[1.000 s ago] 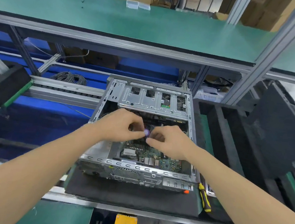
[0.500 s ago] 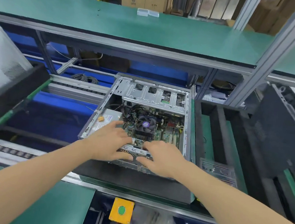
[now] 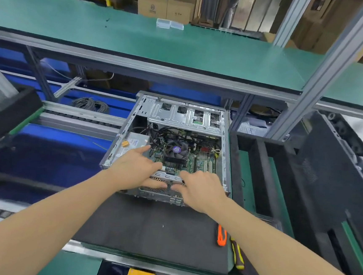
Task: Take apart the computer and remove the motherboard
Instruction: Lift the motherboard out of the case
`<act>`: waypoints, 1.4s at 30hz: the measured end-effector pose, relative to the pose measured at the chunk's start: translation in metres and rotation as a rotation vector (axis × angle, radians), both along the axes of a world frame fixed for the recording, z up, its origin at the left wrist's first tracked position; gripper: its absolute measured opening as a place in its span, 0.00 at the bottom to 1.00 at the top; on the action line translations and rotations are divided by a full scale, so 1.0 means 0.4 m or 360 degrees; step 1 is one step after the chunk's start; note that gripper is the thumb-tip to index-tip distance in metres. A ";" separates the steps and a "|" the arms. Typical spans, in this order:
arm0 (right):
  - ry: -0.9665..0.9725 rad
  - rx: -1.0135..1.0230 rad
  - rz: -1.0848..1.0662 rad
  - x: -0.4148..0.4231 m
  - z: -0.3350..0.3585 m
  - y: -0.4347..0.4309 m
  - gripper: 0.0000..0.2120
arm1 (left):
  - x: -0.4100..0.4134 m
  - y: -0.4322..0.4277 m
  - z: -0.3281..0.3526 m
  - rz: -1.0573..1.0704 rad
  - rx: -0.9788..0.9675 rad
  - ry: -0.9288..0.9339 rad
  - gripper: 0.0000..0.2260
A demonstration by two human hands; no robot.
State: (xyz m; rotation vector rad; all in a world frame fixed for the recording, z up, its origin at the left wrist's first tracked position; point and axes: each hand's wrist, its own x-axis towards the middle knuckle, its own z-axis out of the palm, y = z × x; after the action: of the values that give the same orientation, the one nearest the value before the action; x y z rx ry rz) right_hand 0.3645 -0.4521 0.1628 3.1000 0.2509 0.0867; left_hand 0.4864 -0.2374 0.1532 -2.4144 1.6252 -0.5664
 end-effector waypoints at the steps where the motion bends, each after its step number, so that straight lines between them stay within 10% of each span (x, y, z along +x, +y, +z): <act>1: 0.0014 0.0009 -0.0021 0.022 0.000 -0.009 0.22 | 0.027 -0.011 -0.001 0.0023 0.0034 0.0043 0.27; 17: 0.0189 0.0022 -0.0148 0.185 0.018 -0.095 0.25 | 0.175 -0.102 0.020 0.0149 0.0050 0.0504 0.35; 25: 0.0854 0.0744 -0.0321 0.251 0.125 -0.186 0.33 | 0.256 -0.159 0.056 0.0285 -0.0088 0.1162 0.22; 32: 0.0618 0.0436 -0.0333 0.378 0.114 -0.209 0.13 | 0.271 -0.273 0.070 0.0396 0.0459 0.1416 0.14; 36: 0.0542 0.0329 -0.0316 0.461 0.087 -0.200 0.26 | 0.286 -0.292 0.081 0.0426 0.0961 0.1480 0.21; 42: 0.0671 0.0228 -0.0250 0.549 0.002 -0.162 0.51 | 0.291 -0.293 0.080 0.0535 0.0857 0.1388 0.13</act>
State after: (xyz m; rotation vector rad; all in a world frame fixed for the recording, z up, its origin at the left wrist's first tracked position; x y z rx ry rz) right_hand 0.5840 -0.5168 0.1635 3.2314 0.0067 -0.5812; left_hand 0.6029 -0.3544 0.1852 -2.5008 1.2632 0.9756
